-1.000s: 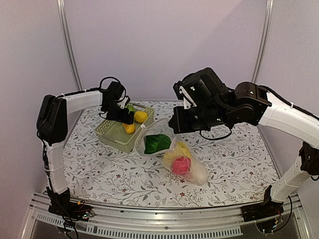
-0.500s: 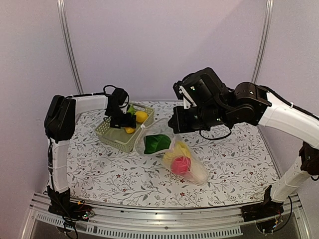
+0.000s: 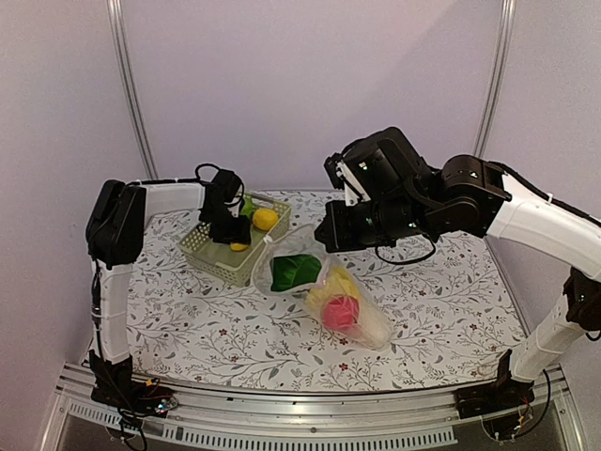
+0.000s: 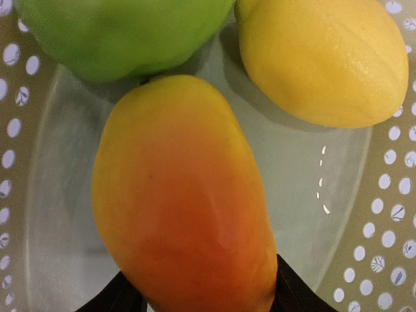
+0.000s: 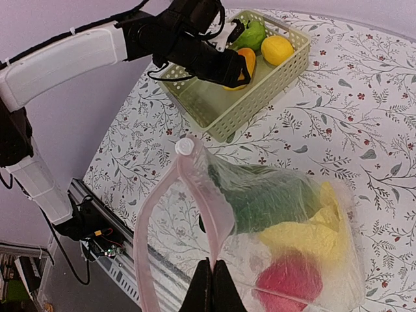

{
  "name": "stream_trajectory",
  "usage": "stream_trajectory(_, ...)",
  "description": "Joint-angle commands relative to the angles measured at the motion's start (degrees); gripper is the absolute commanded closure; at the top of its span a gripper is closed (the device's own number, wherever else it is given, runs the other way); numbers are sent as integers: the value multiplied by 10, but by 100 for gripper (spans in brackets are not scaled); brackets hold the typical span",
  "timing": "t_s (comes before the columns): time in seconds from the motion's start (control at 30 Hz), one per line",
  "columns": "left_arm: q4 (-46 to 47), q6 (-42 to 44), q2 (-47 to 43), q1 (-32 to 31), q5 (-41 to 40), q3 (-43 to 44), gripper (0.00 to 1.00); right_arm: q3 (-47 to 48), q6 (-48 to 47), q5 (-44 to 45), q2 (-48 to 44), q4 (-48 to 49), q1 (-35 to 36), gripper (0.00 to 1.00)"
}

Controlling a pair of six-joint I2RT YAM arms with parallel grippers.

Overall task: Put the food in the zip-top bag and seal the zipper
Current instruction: Pick up the fake fruit from the bin, then place the fake fruit in the zipper food storage bag.

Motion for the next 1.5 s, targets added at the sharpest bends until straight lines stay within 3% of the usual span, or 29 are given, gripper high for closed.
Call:
stream_trajectory(0.0, 34, 8, -76, 2, -38, -46, 47, 0, 4, -4, -12, 19, 1, 100)
stream_trajectory(0.37, 168, 3, -430, -15, -38, -286, 48, -1, 0, -1, -11, 19, 2, 100)
stream_trajectory(0.57, 174, -5, -640, -81, 97, -375, 49, 3, -7, 4, -13, 19, 1, 100)
stream_trajectory(0.7, 188, -23, -719, -137, 219, -395, 48, 13, -15, 2, -8, 18, 1, 100)
stream_trajectory(0.9, 192, -48, -740, -209, 273, -394, 49, 34, -22, -13, 10, 17, 2, 100)
stream_trajectory(1.2, 61, -32, -658, -297, 266, -332, 50, 33, -30, -21, 10, 16, 2, 100)
stream_trajectory(1.47, -63, 11, -565, -314, 292, -238, 50, 33, -45, -48, 16, 18, 3, 100)
